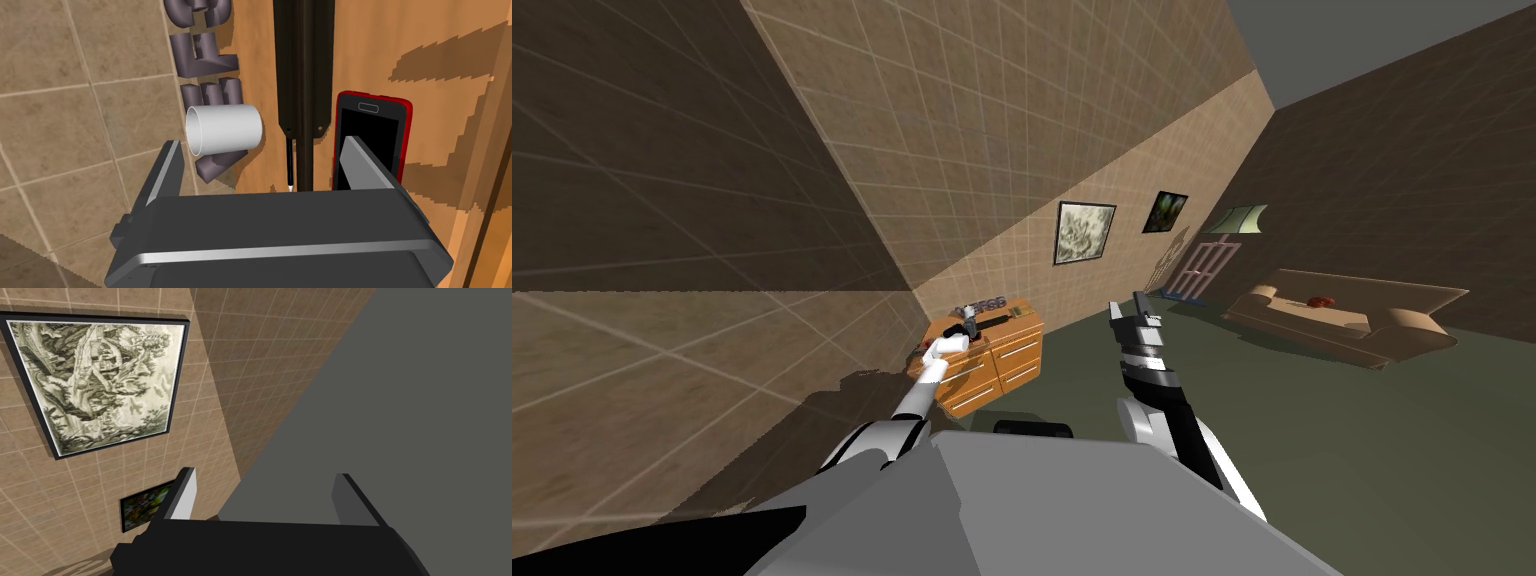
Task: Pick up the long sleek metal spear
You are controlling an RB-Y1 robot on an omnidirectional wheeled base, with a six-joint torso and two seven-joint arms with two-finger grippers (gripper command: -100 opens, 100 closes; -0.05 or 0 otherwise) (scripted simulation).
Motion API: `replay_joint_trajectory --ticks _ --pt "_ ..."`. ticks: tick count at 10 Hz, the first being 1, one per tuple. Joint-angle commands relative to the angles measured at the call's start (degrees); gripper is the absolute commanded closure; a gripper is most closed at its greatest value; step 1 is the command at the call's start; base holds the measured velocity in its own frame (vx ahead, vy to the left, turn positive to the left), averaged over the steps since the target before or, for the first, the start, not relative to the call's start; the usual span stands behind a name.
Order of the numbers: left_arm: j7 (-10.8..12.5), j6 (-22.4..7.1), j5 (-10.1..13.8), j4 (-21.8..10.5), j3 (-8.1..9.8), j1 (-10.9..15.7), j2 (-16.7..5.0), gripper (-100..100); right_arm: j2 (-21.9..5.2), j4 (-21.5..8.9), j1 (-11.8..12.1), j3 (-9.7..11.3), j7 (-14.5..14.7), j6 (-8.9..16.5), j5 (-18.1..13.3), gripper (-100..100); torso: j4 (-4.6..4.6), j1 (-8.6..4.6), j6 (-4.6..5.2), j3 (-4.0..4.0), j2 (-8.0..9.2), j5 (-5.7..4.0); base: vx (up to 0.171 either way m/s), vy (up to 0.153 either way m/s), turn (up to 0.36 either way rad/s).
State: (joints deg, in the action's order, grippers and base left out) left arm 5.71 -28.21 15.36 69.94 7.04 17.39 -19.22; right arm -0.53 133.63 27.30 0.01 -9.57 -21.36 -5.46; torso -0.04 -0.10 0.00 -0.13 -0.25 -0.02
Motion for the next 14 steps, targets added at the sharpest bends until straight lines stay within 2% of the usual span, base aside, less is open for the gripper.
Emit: replay_joint_trajectory --ticks 1,2,3,4,5,6,7,8,9,10,11,12,13,14 --pt "0.1 -2.9 0.1 -1.2 0.26 0.8 -0.4 -100 0.0 0.0 0.0 0.0 0.0 0.0 0.0 0 0.0 0.0 0.0 0.0 0.0 0.0 0.048 -0.02 0.005" --pt "0.3 -4.5 0.1 -3.8 0.73 2.7 -1.0 -100 0.0 0.0 0.0 0.0 0.0 0.0 0.0 0 0.0 0.0 0.0 0.01 0.03 0.01 0.058 -0.032 0.01" --pt "0.3 -5.8 0.1 -4.1 0.73 2.7 -1.0 -100 0.0 0.0 0.0 0.0 0.0 0.0 0.0 0 0.0 -0.04 0.0 0.0 0.0 -0.01 0.053 -0.03 0.008" --pt "0.5 -7.5 0.1 -6.8 1.21 4.7 -1.5 -100 0.0 0.0 0.0 0.0 0.0 0.0 0.0 0 -0.01 -0.04 0.0 0.0 0.02 0.0 0.074 -0.022 0.012" --pt "0.5 -8.6 0.1 -6.9 1.21 4.7 -1.5 -100 0.0 0.0 0.0 0.0 0.0 0.0 0.0 0 -0.01 -0.02 0.0 -0.02 -0.04 0.0 0.065 -0.017 0.005" --pt "0.7 -10.4 0.0 -9.5 1.68 6.5 -2.0 -100 0.0 0.0 0.0 0.0 0.0 0.0 0.0 0 -0.02 0.0 0.0 -0.02 -0.02 0.0 0.075 -0.033 0.007" --pt "0.7 -11.4 0.0 -9.7 1.68 6.5 -2.0 -100 0.0 0.0 0.0 0.0 0.0 0.0 0.0 0 -0.02 -0.05 0.0 -0.04 -0.06 -0.01 0.07 -0.025 0.008" --pt "1.0 -13.7 -0.1 -11.5 2.15 8.3 -2.5 -100 0.0 0.0 0.0 0.0 0.0 0.0 0.0 0 -0.02 -0.03 0.0 -0.03 -0.04 0.0 0.079 -0.024 0.008" --pt "1.0 -14.0 -0.1 -12.3 2.15 8.3 -2.5 -100 0.0 0.0 0.0 0.0 0.0 0.0 0.0 0 -0.02 -0.02 0.0 -0.05 -0.08 0.0 0.063 -0.019 0.004" --pt "1.1 -16.5 -0.1 -14.5 2.6 9.9 -3.0 -100 0.0 0.0 0.0 0.0 0.0 0.0 0.0 0 -0.02 -0.01 0.0 -0.03 -0.03 0.0 0.071 -0.019 0.004" --pt "1.1 -16.5 -0.1 -14.8 2.6 9.9 -3.0 -100 0.0 0.0 0.0 0.0 0.0 0.0 0.0 0 -0.02 0.0 -0.01 -0.03 -0.04 0.0 0.064 -0.021 0.007" --pt "1.3 -18.8 -0.2 -17.0 3.04 11.5 -3.5 -100 0.0 0.0 0.0 0.0 0.0 0.0 0.0 0 -0.02 0.0 0.0 -0.02 -0.02 0.01 0.082 -0.025 0.006" --pt "1.3 -18.8 -0.2 -17.2 3.04 11.5 -3.5 -100 0.0 0.0 0.0 0.0 0.0 0.0 0.0 0 -0.02 -0.02 0.0 -0.04 -0.07 0.0 0.067 -0.028 0.003" --pt "1.5 -21.1 -0.3 -19.4 3.46 13.0 -4.0 -100 0.0 0.0 0.0 0.0 0.0 0.0 0.0 0 -0.02 -0.03 0.0 -0.03 -0.03 0.0 0.072 -0.041 0.005"
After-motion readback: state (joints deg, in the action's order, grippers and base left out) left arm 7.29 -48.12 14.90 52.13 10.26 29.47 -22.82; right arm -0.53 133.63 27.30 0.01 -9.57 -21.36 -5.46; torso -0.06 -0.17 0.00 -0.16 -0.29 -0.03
